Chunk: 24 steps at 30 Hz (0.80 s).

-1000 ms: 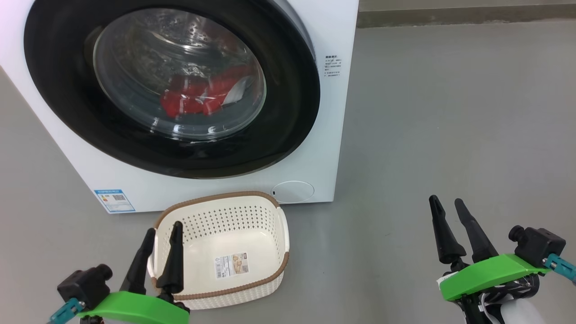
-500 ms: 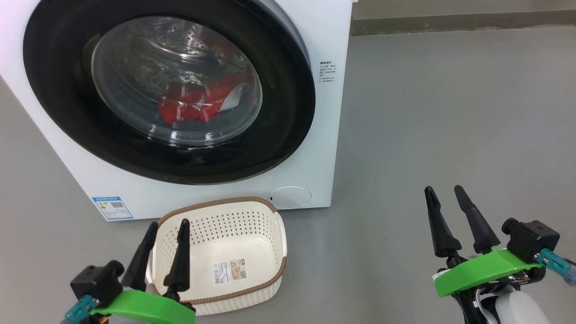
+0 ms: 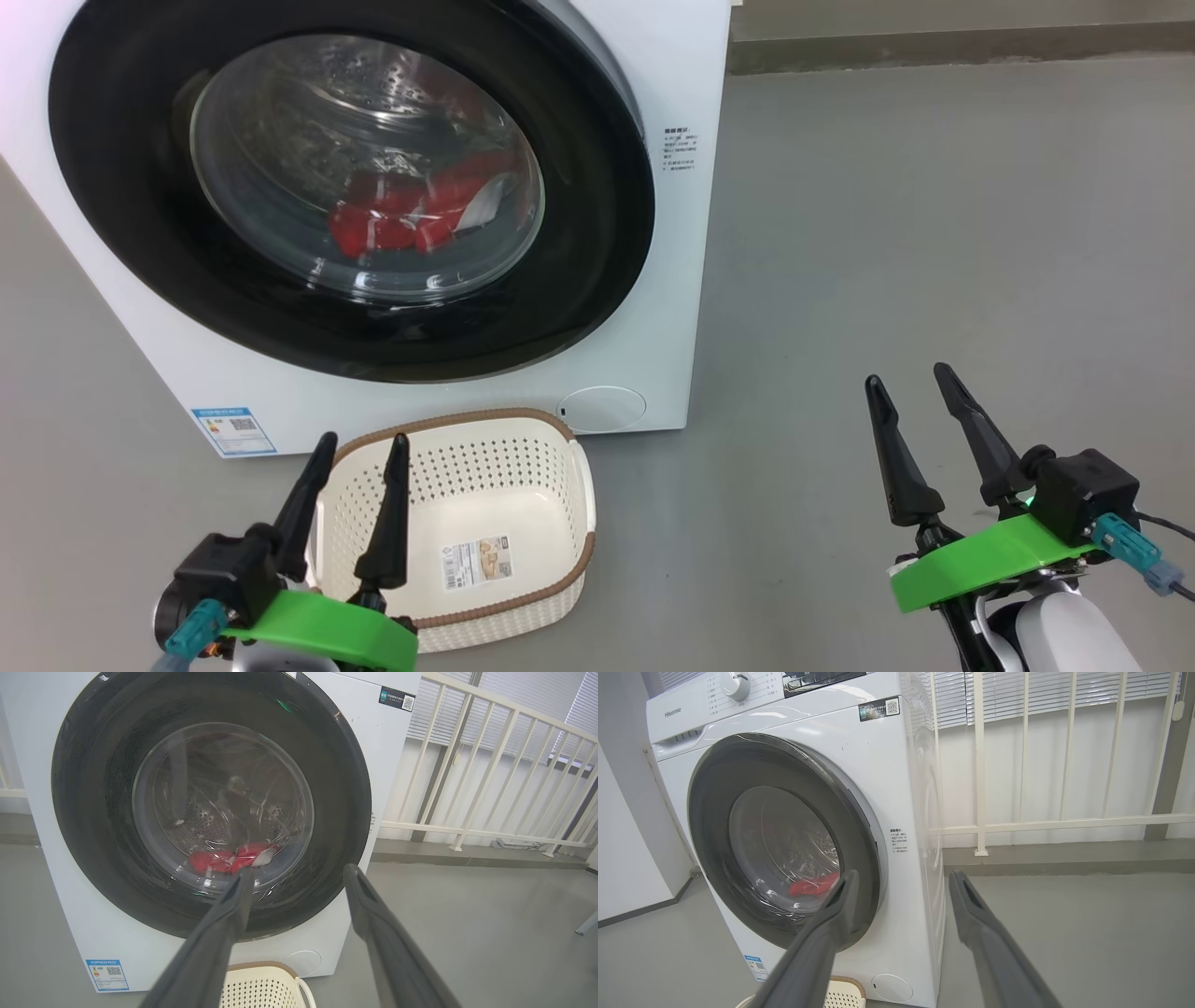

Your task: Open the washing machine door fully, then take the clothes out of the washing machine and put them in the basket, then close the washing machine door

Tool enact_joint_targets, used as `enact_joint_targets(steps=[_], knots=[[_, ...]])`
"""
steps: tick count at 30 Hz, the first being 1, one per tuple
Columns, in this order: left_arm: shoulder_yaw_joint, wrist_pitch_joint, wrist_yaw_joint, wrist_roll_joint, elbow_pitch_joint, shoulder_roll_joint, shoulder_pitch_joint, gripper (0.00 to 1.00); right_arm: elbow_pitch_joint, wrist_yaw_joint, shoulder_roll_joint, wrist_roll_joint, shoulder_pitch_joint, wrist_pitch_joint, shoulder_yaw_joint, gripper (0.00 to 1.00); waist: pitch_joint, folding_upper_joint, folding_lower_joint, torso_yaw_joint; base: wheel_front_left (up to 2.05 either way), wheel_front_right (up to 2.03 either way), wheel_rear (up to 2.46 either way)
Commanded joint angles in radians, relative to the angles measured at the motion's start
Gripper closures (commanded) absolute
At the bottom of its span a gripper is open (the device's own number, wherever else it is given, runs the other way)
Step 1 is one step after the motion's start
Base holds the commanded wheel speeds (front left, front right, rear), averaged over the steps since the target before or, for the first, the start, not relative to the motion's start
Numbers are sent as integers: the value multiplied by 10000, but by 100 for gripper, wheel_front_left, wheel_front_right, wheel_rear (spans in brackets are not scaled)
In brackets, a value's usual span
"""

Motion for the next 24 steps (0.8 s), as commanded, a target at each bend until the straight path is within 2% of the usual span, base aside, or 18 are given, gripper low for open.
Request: enact_joint_targets(steps=[1,8,24], knots=[[260,-132,93,328,-310,206,-456,0,-317,-7,-94,-368,-534,-135,199,0,6,-1,-1,4,0,0,0],[325,-327,112,862,-258,222,-591,0,-351,-7,-114,-1131,-589,-331,220,0,9,-1,-1,10,0,0,0],[503,-327,97,779,115,222,-569,0,101,-7,-76,-1059,-579,-331,174,0,-27,-1,-1,35,0,0,0]])
